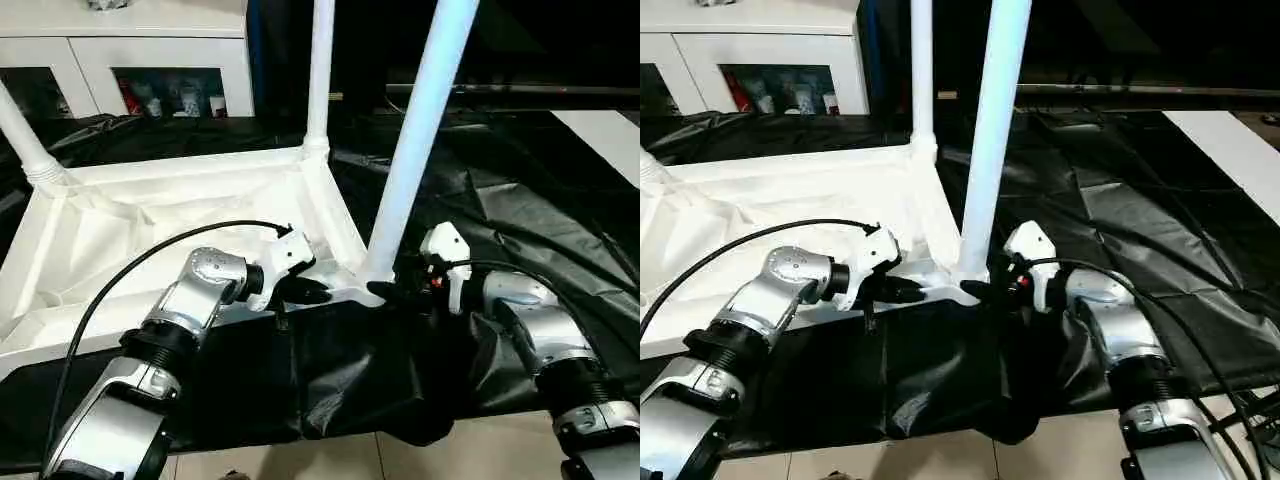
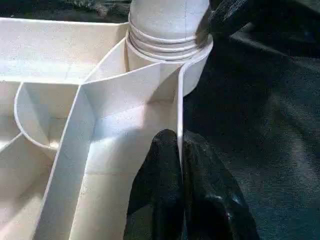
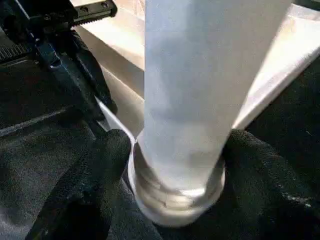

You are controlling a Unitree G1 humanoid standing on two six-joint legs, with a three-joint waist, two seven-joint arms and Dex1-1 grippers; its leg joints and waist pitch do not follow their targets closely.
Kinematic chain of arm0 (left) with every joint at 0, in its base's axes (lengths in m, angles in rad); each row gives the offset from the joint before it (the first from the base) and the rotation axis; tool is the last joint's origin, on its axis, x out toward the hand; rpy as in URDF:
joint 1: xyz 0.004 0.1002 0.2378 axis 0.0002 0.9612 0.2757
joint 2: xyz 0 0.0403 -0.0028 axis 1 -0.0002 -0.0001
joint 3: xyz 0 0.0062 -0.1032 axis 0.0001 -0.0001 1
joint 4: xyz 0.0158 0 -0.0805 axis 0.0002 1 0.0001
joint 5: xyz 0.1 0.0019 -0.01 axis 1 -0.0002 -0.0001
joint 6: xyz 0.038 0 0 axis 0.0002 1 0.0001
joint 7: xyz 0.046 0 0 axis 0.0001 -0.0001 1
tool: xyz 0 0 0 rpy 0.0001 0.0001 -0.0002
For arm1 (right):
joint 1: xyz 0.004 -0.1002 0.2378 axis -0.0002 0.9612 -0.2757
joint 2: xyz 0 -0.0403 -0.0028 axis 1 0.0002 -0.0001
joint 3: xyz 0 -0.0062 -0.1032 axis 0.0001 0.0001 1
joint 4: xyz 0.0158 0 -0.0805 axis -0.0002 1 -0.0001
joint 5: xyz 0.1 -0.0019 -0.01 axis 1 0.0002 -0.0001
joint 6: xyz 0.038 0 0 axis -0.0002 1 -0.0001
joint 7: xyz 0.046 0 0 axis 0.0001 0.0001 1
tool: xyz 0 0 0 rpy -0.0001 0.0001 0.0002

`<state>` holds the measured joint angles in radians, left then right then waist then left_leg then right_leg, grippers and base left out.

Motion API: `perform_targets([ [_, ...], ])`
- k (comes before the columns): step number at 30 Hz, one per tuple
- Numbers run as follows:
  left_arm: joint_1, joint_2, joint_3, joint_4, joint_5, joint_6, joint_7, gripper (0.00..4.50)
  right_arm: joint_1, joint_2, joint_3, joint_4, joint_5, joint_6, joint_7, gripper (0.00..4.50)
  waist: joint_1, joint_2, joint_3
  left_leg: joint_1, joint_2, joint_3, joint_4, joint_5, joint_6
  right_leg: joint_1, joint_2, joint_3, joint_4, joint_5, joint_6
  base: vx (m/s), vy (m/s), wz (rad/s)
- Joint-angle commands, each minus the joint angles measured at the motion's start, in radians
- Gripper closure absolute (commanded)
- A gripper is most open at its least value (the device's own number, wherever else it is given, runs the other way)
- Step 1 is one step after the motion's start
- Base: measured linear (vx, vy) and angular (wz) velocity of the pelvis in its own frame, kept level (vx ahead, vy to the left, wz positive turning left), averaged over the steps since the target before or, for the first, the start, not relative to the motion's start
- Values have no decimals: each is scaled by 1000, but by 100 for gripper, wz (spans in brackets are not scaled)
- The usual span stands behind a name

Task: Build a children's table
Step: Rotate leg to tighten

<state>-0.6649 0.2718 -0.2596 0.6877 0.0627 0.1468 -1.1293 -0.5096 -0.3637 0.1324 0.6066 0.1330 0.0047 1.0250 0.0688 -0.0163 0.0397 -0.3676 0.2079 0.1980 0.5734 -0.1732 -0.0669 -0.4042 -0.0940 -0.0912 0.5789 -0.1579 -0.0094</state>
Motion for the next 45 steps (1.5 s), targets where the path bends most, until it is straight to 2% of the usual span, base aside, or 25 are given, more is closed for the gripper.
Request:
perform_targets([
  [1,10,-27,-15,-27,-42,-7,-29,450,-11,12,43,13,-23,-18,22,128,1,-12,-58,13,30,-10,-60,-224,62,46,-56,46,-64,-287,-206,0,0,0],
  [5,11,-30,-15,-32,-37,-4,-29,450,-13,15,49,30,-35,-39,26,128,3,-14,-58,13,29,-11,-60,-222,61,47,-57,46,-63,-292,-200,0,0,0],
  [13,14,-31,-16,-38,-33,-1,-26,450,-20,19,47,51,-42,-62,32,198,7,-13,-60,12,29,-10,-59,-200,69,49,-56,46,-58,-257,-208,0,0,0],
  [16,15,-31,-17,-40,-32,1,-27,450,-22,20,49,58,-46,-72,36,212,7,-13,-59,14,29,-10,-59,-213,67,48,-56,46,-61,-279,-205,0,0,0],
  [30,22,-22,-17,-49,-31,8,-34,450,-24,27,62,95,-65,-114,44,233,7,-15,-60,12,29,-10,-58,-200,72,50,-55,46,-58,-263,-209,0,0,0],
  [33,23,-21,-17,-50,-31,8,-36,450,-29,32,56,107,-64,-113,32,233,7,-14,-60,14,29,-10,-58,-205,71,48,-55,46,-58,-268,-211,0,0,0],
  [34,23,-20,-18,-50,-30,7,-36,450,-32,35,50,110,-54,-101,36,177,6,-14,-60,13,29,-9,-58,-208,71,48,-55,46,-59,-270,-211,0,0,0],
  [37,23,-20,-18,-50,-29,7,-35,450,-34,39,43,112,-40,-78,45,162,7,-13,-60,14,30,-10,-58,-200,72,49,-55,46,-57,-261,-212,0,0,0],
  [39,24,-19,-18,-51,-29,7,-36,450,-33,38,49,114,-52,-89,35,130,7,-14,-61,12,29,-10,-57,-195,71,50,-56,46,-56,-252,-216,0,0,0],
  [45,24,-19,-20,-51,-29,9,-38,450,-31,40,62,122,-75,-113,21,130,13,-12,-61,14,30,-9,-58,-196,67,49,-55,47,-55,-248,-215,0,0,0],
])
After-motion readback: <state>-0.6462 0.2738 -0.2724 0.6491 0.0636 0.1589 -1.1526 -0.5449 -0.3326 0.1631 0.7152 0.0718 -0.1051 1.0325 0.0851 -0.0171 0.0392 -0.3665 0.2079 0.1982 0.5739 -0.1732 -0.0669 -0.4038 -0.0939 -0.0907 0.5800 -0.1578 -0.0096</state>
